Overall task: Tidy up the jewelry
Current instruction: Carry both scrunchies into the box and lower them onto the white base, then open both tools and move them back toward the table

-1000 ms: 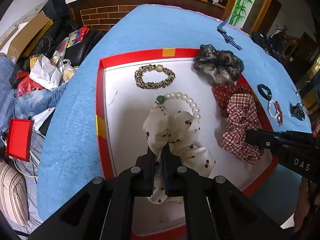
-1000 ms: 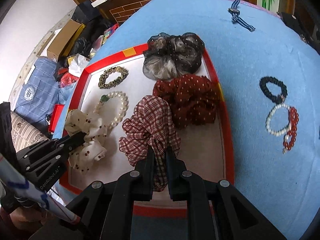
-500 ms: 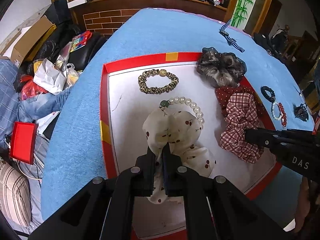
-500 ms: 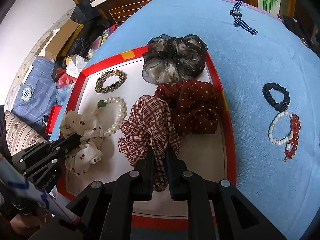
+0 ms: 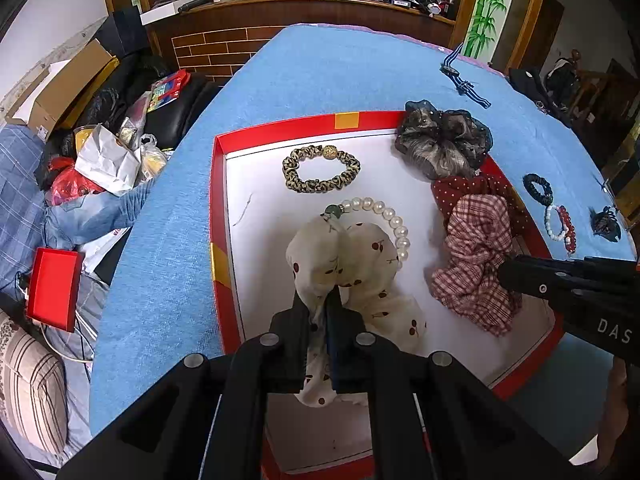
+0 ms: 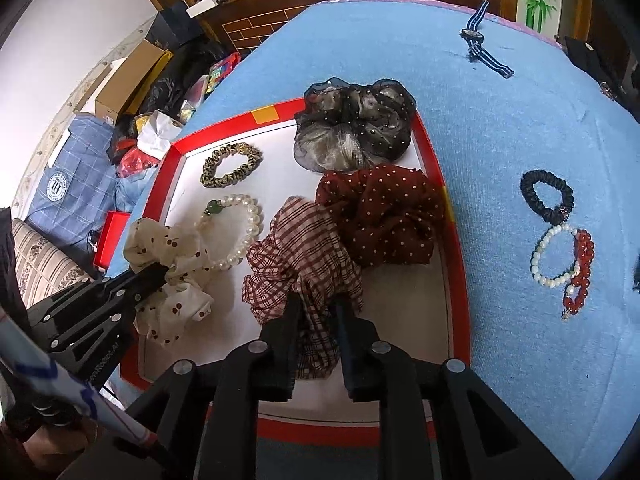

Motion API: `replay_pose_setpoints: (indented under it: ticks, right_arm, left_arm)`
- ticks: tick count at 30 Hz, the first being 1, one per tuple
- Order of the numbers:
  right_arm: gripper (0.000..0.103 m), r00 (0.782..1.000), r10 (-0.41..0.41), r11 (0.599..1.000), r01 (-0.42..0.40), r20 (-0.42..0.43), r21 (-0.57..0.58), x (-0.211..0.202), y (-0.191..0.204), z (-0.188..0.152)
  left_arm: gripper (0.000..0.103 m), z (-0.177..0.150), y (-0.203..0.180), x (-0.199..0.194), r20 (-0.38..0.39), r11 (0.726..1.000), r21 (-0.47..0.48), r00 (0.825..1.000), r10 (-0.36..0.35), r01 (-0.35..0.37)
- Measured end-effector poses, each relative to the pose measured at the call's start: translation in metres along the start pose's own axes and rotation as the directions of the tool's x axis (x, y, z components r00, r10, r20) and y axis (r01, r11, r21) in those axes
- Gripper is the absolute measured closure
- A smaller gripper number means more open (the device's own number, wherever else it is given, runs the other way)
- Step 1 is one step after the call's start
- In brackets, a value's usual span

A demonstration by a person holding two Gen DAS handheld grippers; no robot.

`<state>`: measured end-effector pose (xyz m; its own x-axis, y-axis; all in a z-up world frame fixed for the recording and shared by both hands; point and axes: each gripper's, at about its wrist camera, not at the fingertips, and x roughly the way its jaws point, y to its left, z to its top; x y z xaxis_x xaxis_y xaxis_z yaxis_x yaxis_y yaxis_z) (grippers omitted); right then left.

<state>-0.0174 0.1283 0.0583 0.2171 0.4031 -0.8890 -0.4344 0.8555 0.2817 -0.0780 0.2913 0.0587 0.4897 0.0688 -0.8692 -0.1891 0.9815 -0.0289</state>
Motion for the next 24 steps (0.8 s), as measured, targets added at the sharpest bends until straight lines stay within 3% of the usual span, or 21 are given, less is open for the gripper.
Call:
replay_pose_setpoints:
  ticks: [13,18,24]
  right_arm:
    - [0.082,1.0,0.01,1.0,-0.01,0.017,-0.009,-0.011,0.002,-0.003]
    - [0.075,0.999,0.016,1.0,-0.016,0.028,-0.009,-0.018,0.001,-0.004]
    - [0.074,0.998,0.031,1.0,-0.031,0.049,-0.007,-0.03,-0.001,-0.006]
  left_arm:
    - [0.095,-0.001,-0.006,-0.009,0.031,1.0,0.011,0.999,0.028,-0.028]
    - [0.091,-0.001,-0.007,-0.013,0.038,0.999,0.007,0.999,0.035,-0.036]
    - [0.077,0.003,-0.008,-0.025,0.069,0.999,-0.011,0.997,0.046,-0.046]
